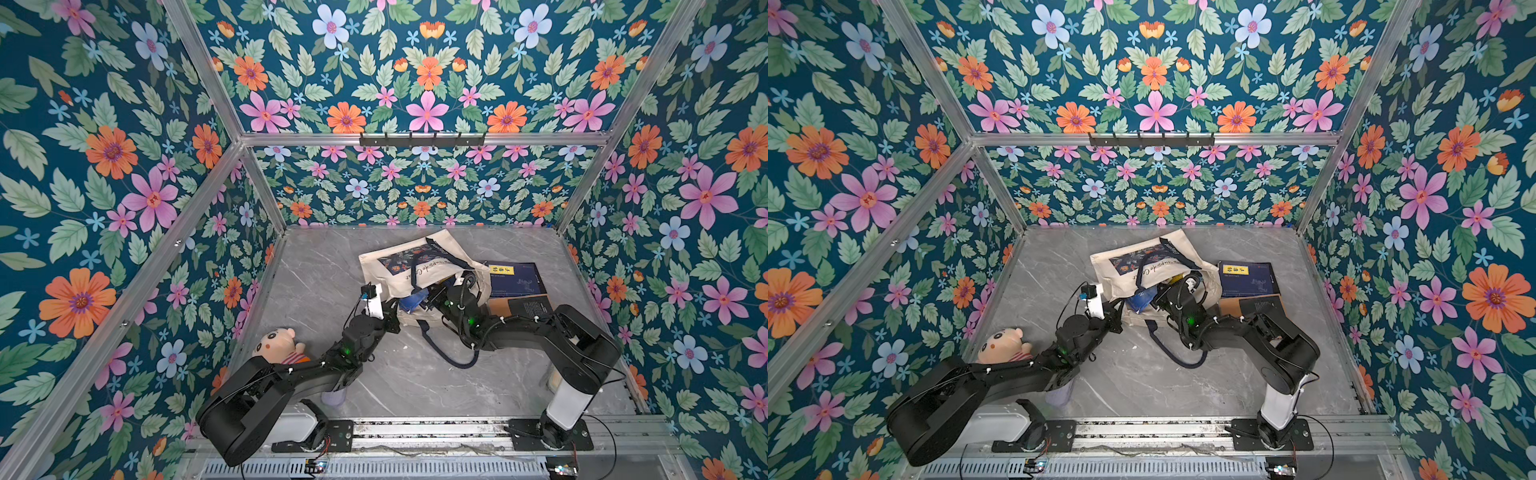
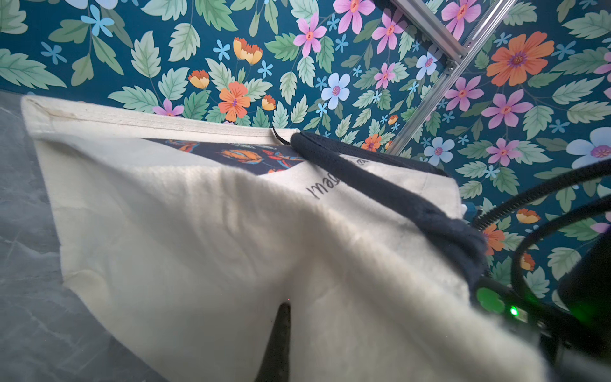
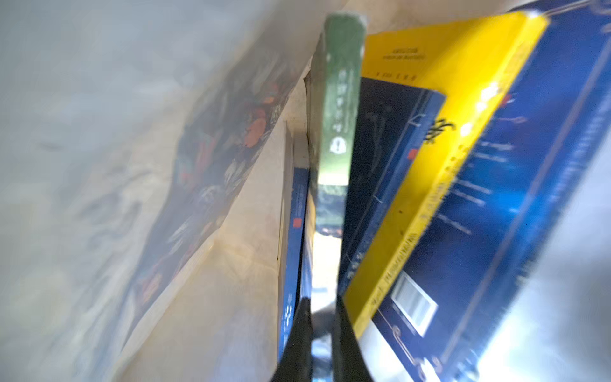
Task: Take out the books from the canvas bag
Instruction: Pick up the book from the canvas bag.
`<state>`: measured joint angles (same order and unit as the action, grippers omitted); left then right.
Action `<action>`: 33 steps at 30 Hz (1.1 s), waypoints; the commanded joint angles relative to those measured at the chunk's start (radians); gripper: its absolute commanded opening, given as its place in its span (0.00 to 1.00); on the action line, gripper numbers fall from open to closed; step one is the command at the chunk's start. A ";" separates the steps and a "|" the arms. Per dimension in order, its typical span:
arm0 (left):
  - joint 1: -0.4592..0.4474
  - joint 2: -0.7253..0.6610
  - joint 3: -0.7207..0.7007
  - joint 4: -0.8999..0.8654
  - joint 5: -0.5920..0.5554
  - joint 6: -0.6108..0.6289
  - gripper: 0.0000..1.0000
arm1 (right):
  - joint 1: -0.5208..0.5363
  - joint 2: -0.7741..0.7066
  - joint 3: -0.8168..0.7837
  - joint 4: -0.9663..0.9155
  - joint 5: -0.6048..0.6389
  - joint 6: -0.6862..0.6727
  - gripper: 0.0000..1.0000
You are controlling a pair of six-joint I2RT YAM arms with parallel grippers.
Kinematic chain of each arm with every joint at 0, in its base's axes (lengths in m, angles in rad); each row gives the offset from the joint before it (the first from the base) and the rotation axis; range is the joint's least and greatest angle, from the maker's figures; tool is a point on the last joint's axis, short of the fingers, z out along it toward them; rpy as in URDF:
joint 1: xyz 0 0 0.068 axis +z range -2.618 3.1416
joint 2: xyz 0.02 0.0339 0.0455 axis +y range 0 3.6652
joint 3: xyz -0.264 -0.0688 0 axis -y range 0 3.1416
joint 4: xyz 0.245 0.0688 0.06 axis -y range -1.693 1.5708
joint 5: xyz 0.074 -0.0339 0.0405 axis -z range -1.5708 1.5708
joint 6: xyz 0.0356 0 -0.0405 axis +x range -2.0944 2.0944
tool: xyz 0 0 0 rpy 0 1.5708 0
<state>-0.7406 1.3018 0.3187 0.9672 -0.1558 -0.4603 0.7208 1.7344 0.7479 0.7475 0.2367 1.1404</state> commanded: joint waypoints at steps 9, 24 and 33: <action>0.002 0.002 0.013 0.031 -0.002 0.005 0.00 | -0.056 0.068 -0.087 0.237 -0.081 0.041 0.33; 0.001 0.021 0.016 0.044 0.011 0.000 0.00 | -0.062 0.213 -0.050 0.394 -0.066 0.037 0.19; 0.002 -0.002 0.010 0.028 -0.034 0.008 0.00 | -0.063 0.062 -0.160 0.322 -0.074 0.059 0.00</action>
<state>-0.7414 1.3071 0.3279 0.9657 -0.1596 -0.4637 0.6579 1.8500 0.6132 1.0851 0.1688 1.1961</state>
